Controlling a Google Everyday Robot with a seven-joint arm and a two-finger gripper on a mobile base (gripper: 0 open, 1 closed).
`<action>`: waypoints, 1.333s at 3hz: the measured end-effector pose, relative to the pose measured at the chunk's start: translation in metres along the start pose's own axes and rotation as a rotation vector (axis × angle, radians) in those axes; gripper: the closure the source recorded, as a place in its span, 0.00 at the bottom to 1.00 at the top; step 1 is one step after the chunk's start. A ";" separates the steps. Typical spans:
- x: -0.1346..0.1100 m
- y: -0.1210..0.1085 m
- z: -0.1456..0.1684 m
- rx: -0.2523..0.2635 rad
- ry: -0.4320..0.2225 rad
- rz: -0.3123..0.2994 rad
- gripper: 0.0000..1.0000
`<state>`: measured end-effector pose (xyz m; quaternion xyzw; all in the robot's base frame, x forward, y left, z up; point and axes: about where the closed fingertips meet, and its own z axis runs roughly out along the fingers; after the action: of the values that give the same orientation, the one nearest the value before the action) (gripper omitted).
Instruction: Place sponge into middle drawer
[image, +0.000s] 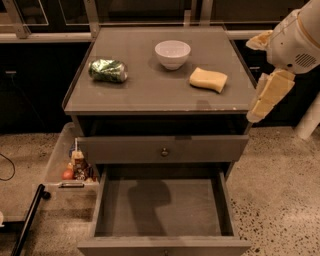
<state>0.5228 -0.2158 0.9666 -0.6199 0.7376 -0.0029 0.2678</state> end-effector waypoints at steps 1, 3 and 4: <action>0.010 -0.026 0.015 0.012 -0.070 -0.010 0.00; 0.011 -0.037 0.029 0.033 -0.118 -0.003 0.00; 0.011 -0.065 0.061 0.007 -0.204 0.019 0.00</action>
Offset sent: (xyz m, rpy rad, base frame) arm 0.0223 -0.0093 -0.0059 0.0475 -0.0259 0.0199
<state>0.6052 -0.2215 0.9321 -0.6089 0.7124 0.0603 0.3436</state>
